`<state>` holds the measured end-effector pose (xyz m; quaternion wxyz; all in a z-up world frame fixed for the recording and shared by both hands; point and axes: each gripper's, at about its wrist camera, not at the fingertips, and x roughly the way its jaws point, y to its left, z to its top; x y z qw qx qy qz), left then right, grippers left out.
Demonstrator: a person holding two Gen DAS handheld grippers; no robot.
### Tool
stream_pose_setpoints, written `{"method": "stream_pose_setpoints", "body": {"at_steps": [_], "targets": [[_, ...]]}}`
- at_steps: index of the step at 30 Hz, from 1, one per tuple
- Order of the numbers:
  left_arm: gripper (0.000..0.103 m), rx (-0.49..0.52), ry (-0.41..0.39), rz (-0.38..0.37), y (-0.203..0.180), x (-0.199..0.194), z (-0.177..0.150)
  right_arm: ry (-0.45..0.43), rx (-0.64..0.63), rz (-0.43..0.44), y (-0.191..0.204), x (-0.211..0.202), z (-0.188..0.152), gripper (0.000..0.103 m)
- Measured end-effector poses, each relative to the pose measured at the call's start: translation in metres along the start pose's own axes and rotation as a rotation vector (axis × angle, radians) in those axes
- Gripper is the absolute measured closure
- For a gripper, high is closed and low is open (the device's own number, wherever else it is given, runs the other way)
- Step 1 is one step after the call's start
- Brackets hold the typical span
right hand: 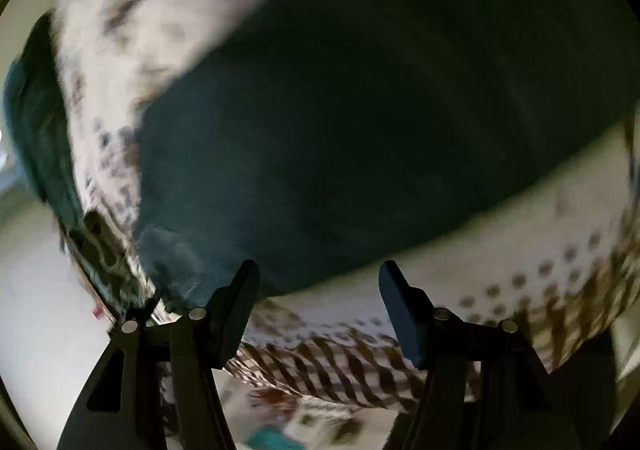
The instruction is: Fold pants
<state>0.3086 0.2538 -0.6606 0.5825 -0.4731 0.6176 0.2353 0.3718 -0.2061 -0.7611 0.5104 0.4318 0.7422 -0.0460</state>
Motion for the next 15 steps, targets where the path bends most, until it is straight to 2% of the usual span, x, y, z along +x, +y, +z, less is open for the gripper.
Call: {"method": "stream_pose_setpoints", "body": {"at_steps": [2,4,6,7,8,10,12,14,15], "targets": [[0.020,-0.044,0.014,-0.038,0.007,0.009,-0.003,-0.007,0.093,0.035,-0.020,0.017,-0.001,0.038],[0.044,-0.031,-0.020,-0.055,0.003,0.011,-0.004,-0.038,0.139,0.095,-0.027,0.025,0.005,0.041],[0.056,0.033,-0.049,-0.034,-0.011,0.011,-0.005,-0.080,0.127,0.102,-0.026,0.024,0.008,0.059],[0.058,0.065,-0.068,-0.001,-0.017,0.010,-0.007,-0.096,0.110,0.058,-0.023,0.024,0.009,0.078],[0.058,0.094,-0.083,0.041,-0.023,0.010,-0.009,-0.110,0.095,0.036,-0.020,0.023,0.007,0.084],[0.058,0.120,-0.094,0.099,-0.027,0.012,-0.012,-0.126,0.053,0.022,-0.016,0.017,0.000,0.088],[0.056,0.141,-0.089,0.129,-0.029,0.018,-0.011,-0.143,-0.045,-0.036,-0.008,0.010,-0.012,0.089],[0.056,0.128,-0.082,0.126,-0.030,0.022,-0.009,-0.118,-0.066,-0.090,-0.013,0.017,-0.008,0.089],[0.055,0.134,-0.078,0.131,-0.032,0.021,-0.009,-0.104,-0.050,-0.088,-0.015,0.023,-0.006,0.088]]}}
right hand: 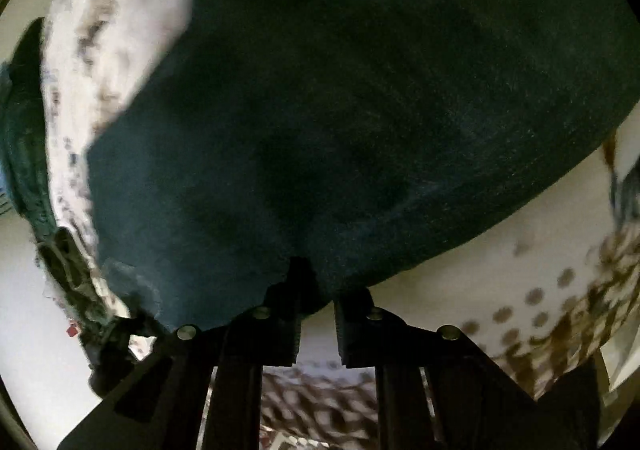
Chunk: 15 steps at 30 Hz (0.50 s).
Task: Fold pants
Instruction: 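Release the jeans and lift both grippers away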
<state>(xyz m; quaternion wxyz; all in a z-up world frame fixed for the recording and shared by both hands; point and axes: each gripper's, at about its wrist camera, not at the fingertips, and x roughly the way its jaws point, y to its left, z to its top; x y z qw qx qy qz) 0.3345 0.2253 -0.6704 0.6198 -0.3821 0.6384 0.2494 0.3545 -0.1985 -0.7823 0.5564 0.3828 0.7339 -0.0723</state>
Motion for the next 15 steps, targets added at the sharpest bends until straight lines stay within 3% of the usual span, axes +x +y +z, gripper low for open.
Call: {"method": "stream_pose_setpoints", "body": {"at_steps": [3,5,6,7,8,9,10,12,15], "targets": [[0.054,0.031,0.002,0.001,-0.004,-0.012,0.000,0.072,0.020,0.026,0.003,0.016,0.017,0.085],[0.053,0.127,-0.028,0.035,-0.017,-0.031,-0.008,0.120,-0.014,0.068,0.005,0.015,0.017,0.069],[0.045,0.181,-0.050,0.053,-0.025,-0.040,-0.014,0.123,-0.031,0.092,-0.003,0.011,0.014,0.061],[0.029,0.230,-0.067,0.077,-0.033,-0.047,-0.020,0.101,-0.051,0.117,-0.007,0.001,0.007,0.042],[0.022,0.294,-0.089,0.103,-0.045,-0.055,-0.029,0.062,-0.066,0.133,-0.012,-0.014,-0.001,0.035],[0.006,0.337,-0.102,0.097,-0.054,-0.060,-0.037,0.023,-0.079,0.148,-0.017,-0.028,-0.007,0.032],[0.000,0.383,-0.118,0.092,-0.065,-0.065,-0.046,-0.003,-0.086,0.158,-0.022,-0.038,-0.010,0.032],[0.000,0.463,-0.153,0.120,-0.086,-0.069,-0.062,-0.085,-0.100,0.163,-0.038,-0.070,-0.011,0.029],[0.000,0.574,-0.236,0.185,-0.122,-0.067,-0.085,-0.176,-0.099,0.150,-0.069,-0.118,0.017,0.029]]}}
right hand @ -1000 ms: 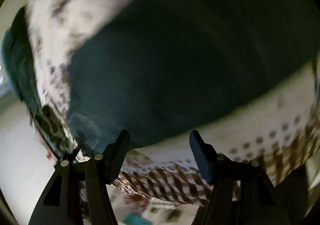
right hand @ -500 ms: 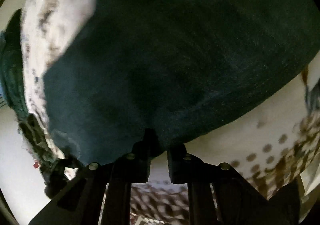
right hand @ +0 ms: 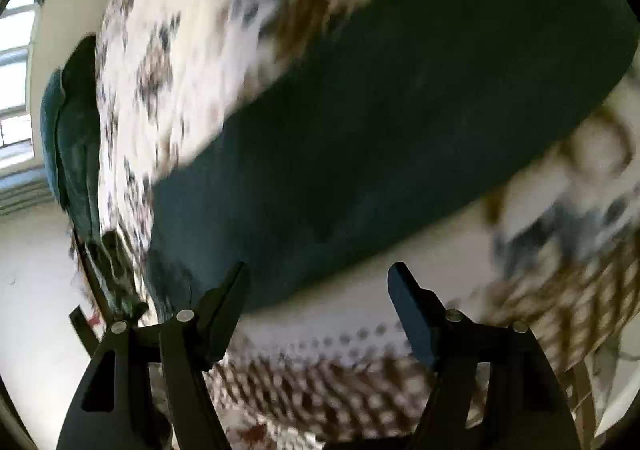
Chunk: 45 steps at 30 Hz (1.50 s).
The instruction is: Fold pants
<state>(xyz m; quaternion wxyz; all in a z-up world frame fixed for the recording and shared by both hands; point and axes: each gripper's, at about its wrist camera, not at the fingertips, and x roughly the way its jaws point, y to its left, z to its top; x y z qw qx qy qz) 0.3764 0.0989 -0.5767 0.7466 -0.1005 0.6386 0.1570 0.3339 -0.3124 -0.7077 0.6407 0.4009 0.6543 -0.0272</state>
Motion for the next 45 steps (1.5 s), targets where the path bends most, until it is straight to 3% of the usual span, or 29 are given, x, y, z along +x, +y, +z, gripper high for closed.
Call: {"method": "stream_pose_setpoints", "body": {"at_steps": [5,8,10,12,13,17,19,24,27,29,30,32,34,39,43,45], "targets": [[0.000,0.055,-0.063,0.112,-0.039,0.016,0.013,-0.027,-0.120,0.006,0.042,0.008,0.075,0.029],[0.000,0.091,-0.071,0.171,-0.062,0.024,0.018,0.044,-0.281,-0.088,0.081,0.032,0.107,0.029],[0.000,0.108,-0.065,0.192,-0.067,0.028,0.018,0.082,-0.388,-0.141,0.111,0.056,0.108,0.033],[0.000,0.121,-0.055,0.212,-0.073,0.034,0.017,0.143,-0.455,-0.212,0.119,0.076,0.107,0.076],[0.000,0.121,-0.048,0.213,-0.074,0.037,0.016,0.151,-0.463,-0.259,0.114,0.081,0.105,0.092],[0.000,0.096,-0.029,0.230,-0.073,0.048,0.012,0.046,-0.381,-0.272,0.092,0.063,0.121,0.103],[0.000,0.090,0.003,0.246,-0.071,0.061,0.010,0.019,-0.337,-0.266,0.076,0.057,0.133,0.103],[0.000,0.001,0.088,0.163,-0.058,0.094,0.013,0.133,-0.262,-0.048,0.055,0.050,0.142,0.099],[0.000,-0.019,0.099,0.161,-0.056,0.100,0.017,0.119,-0.225,-0.012,0.035,0.018,0.143,0.071],[0.000,-0.002,0.088,0.194,-0.062,0.102,0.015,0.023,-0.203,-0.040,0.012,-0.015,0.143,0.040],[0.000,0.005,0.099,0.202,-0.064,0.103,0.016,-0.033,-0.169,-0.059,-0.002,-0.031,0.143,0.036],[0.000,-0.001,0.100,0.221,-0.068,0.096,0.017,-0.114,-0.088,-0.080,-0.029,-0.058,0.143,0.035],[0.000,-0.003,0.064,0.221,-0.080,0.079,0.014,-0.222,0.058,-0.103,-0.083,-0.096,0.143,0.035],[0.000,0.101,0.005,0.082,-0.147,0.033,-0.014,-0.388,0.383,-0.175,-0.202,-0.150,0.141,0.035],[0.000,0.182,0.012,-0.007,-0.209,0.017,-0.036,-0.409,0.510,-0.095,-0.275,-0.146,0.160,0.035],[0.000,0.208,0.028,-0.023,-0.231,0.019,-0.042,-0.403,0.523,0.000,-0.305,-0.132,0.177,0.033]]}}
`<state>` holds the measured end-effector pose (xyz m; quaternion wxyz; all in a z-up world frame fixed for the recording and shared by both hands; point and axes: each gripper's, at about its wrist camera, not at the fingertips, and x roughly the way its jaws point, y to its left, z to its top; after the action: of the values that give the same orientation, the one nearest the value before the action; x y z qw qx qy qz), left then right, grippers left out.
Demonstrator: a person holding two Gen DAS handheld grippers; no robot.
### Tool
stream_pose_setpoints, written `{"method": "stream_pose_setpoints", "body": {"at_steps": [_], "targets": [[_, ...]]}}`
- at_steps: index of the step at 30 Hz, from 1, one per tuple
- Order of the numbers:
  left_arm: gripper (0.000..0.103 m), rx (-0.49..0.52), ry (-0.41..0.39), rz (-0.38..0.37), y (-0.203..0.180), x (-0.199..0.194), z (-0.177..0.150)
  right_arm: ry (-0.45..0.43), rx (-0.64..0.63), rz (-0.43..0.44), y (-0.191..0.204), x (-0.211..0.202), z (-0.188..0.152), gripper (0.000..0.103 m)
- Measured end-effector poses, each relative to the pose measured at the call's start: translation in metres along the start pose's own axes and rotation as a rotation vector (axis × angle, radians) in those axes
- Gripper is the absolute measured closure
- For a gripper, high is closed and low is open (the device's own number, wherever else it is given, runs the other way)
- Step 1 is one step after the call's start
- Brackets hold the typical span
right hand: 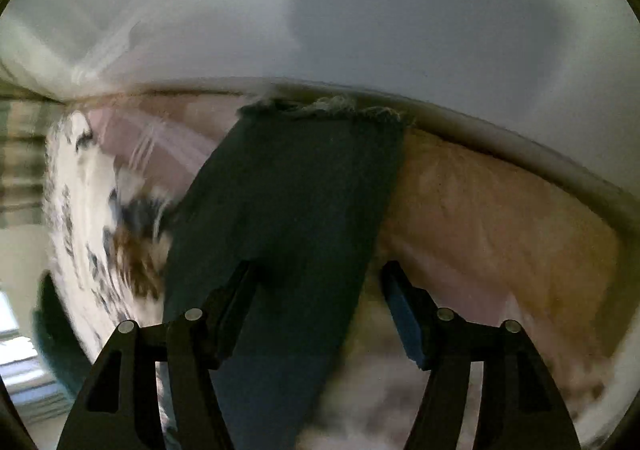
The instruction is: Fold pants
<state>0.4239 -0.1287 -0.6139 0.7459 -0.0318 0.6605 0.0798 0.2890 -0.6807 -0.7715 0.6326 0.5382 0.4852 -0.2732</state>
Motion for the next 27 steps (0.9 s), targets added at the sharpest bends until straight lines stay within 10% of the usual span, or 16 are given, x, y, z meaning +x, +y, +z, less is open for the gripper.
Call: {"method": "stream_pose_setpoints", "body": {"at_steps": [3,5,8,16,27], "targets": [[0.000,0.048,0.005,-0.011,-0.027,0.005,-0.001,-0.074,-0.020,0.137,0.001,-0.004,0.009,0.037],[0.000,0.091,-0.012,0.006,-0.042,0.005,0.000,-0.115,-0.126,0.111,0.017,-0.007,0.006,0.093],[0.000,0.127,-0.031,0.039,-0.051,0.003,0.002,-0.230,-0.260,-0.038,0.032,-0.023,-0.003,0.094],[0.000,0.077,-0.038,0.049,-0.011,-0.011,0.004,-0.313,-0.365,-0.003,0.060,-0.063,-0.031,0.094],[0.000,-0.029,0.045,0.093,0.115,-0.026,-0.019,-0.240,-0.956,0.144,0.243,-0.090,-0.251,0.093]]}}
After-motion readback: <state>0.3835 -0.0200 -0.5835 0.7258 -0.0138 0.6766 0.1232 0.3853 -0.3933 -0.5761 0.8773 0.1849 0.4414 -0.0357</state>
